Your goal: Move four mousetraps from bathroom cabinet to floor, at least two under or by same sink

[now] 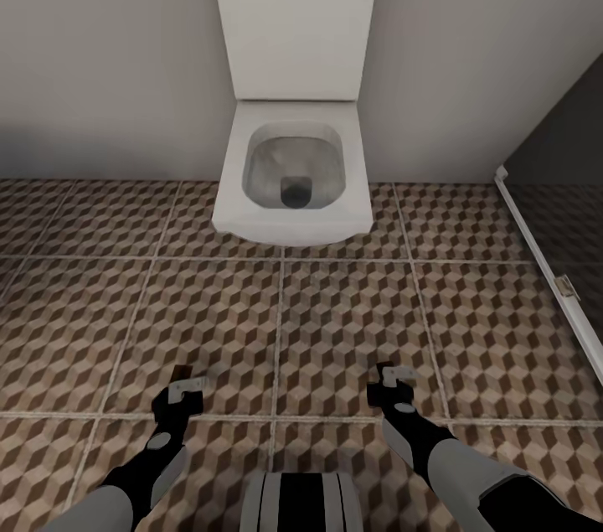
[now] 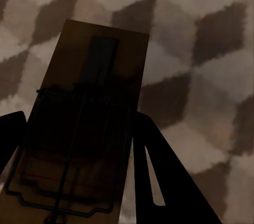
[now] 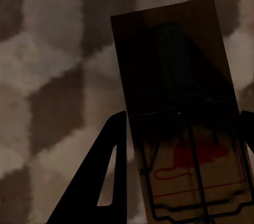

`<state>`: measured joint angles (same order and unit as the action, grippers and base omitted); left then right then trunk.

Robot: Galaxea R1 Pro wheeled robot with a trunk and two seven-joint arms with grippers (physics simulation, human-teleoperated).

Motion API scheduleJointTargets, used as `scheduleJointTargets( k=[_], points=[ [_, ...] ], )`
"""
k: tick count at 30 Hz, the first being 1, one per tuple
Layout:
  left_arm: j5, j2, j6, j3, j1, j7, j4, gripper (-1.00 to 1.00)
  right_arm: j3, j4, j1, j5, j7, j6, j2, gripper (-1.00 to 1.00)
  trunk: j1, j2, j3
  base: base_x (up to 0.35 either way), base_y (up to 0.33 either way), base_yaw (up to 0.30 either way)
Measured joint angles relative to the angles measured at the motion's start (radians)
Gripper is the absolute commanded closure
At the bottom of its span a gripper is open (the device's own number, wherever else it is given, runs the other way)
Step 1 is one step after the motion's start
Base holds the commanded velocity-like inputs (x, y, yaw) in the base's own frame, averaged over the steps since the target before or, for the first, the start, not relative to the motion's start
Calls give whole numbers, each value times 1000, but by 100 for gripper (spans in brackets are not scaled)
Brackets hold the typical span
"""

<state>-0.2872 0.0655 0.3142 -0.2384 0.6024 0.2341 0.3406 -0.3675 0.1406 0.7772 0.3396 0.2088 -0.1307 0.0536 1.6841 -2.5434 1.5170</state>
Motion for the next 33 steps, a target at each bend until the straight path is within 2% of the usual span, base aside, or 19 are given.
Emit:
scheduleJointTargets(
  k=[7, 19, 33],
  points=[
    [1, 1, 1, 0, 0, 0, 1, 100, 0, 0, 0, 0, 0, -1, 0, 100, 0, 0, 0, 221, 0, 0],
    [2, 3, 2, 0, 0, 0, 2, 100, 0, 1, 0, 0, 0, -2, 0, 100, 0, 0, 0, 27, 3, 0],
    [2, 6, 4, 0, 0, 0, 8, 100, 0, 1, 0, 0, 0, -15, 0, 100, 0, 0, 0, 122, 131, 0]
  ],
)
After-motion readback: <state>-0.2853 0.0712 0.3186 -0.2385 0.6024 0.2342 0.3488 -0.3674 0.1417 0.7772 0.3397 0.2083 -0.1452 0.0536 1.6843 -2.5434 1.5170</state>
